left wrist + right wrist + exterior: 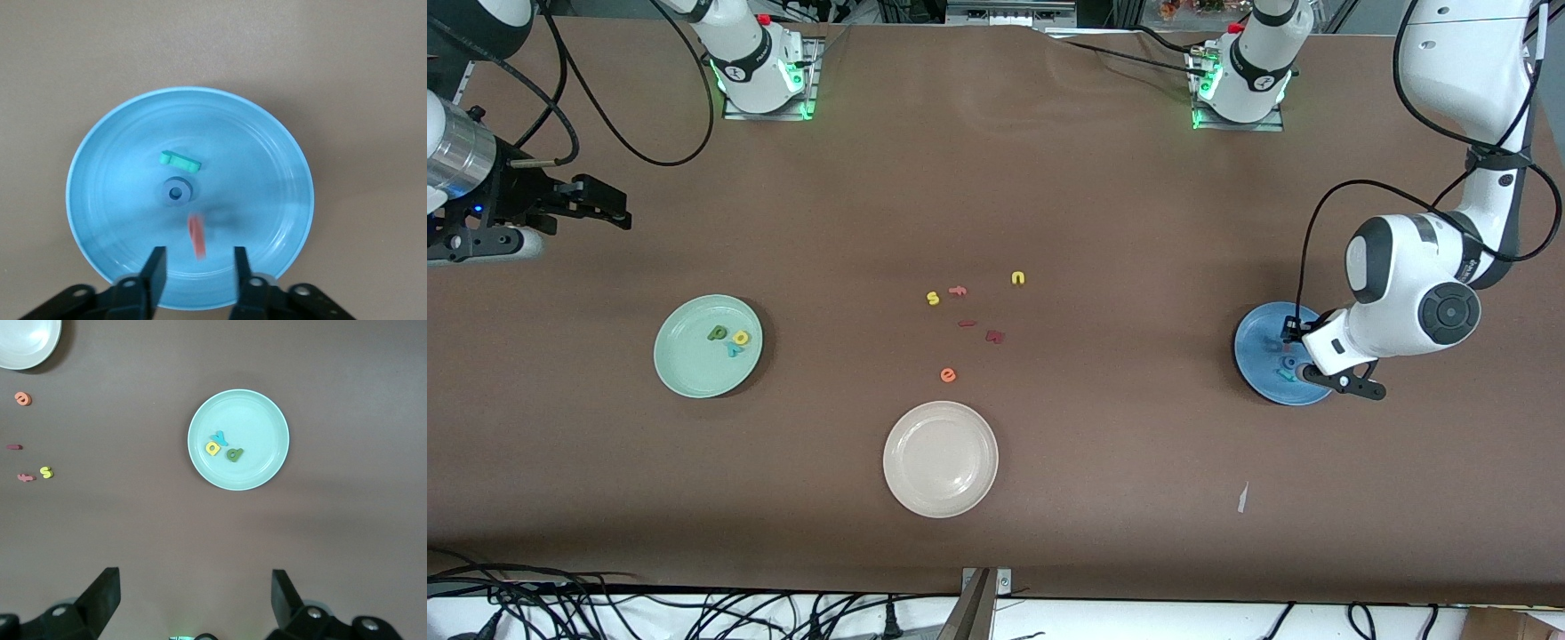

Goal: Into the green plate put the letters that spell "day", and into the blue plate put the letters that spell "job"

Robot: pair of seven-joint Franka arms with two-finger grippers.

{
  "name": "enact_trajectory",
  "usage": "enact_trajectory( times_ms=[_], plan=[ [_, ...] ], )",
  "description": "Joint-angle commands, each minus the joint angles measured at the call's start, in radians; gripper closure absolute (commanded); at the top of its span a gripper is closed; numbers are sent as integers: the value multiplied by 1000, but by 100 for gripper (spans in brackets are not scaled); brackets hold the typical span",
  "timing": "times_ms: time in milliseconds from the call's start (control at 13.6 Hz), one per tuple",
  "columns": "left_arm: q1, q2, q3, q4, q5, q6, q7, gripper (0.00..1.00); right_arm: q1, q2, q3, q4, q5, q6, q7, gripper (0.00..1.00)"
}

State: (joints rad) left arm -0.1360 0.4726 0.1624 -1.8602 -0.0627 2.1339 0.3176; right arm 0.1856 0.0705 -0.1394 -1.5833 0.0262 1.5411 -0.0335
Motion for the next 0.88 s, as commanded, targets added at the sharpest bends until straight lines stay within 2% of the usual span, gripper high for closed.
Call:
enact_trajectory(
  times_ms=[0,147,293,586,733,806],
  plan=[
    [16,-97,-9,-43,35,8,-3,0,-3,-5,4,3,-9,-27,-2,0],
    [16,-155,-9,-68,55,12,-8,0,-3,-5,4,3,-9,-41,1,0],
    [36,-186,-9,-94,142,52,-9,0,-3,-5,4,3,-11,-41,1,0],
    [42,-273,-24,-192,139,67,-9,0,-3,-5,4,5,-11,-41,1,0],
    [47,-377,-41,-191,144,48,-11,0,-3,-3,4,5,-12,-39,1,0],
    [41,-431,-43,-185,155,-6,-18,0,-3,-5,4,5,-12,-39,1,0]
  ],
)
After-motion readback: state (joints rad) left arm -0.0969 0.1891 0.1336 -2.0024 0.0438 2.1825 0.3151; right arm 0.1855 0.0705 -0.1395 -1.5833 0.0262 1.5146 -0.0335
